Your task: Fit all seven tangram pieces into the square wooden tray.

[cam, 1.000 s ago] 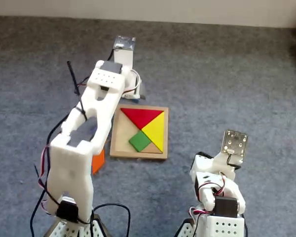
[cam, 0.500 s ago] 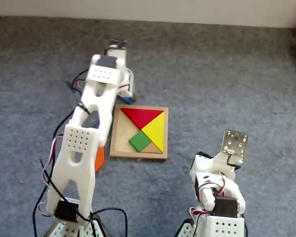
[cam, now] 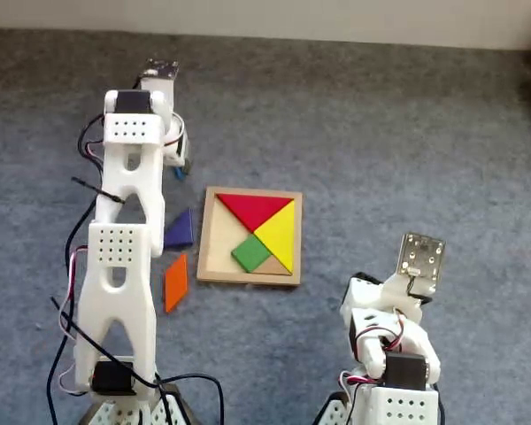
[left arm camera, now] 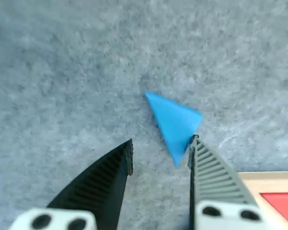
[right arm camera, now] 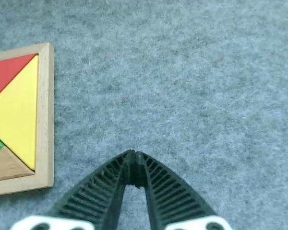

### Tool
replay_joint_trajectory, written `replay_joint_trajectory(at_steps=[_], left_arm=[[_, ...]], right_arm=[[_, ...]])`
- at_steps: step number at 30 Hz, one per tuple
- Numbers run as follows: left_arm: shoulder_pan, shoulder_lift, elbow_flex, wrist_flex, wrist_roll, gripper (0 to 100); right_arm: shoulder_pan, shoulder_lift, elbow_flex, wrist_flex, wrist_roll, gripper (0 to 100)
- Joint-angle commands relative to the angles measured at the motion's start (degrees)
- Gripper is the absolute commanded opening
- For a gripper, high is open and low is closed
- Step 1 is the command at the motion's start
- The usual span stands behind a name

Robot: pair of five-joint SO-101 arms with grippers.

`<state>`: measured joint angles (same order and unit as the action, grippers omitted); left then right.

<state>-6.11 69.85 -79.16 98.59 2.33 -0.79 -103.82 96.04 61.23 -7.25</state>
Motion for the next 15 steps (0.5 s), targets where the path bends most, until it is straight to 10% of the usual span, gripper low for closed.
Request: replay_joint_trajectory(at_steps=[1, 15], left_arm=[[-0.48, -0.84, -4.26, 0.70, -1.23, 21], [-0.22, -0.13, -4.09, 0.18, 5.89, 29]], right_arm=[[0.75, -0.31, 8.22, -1.36, 0.53, 0.5], [0.75, -0.31, 8.22, -1.36, 0.53, 0.5]])
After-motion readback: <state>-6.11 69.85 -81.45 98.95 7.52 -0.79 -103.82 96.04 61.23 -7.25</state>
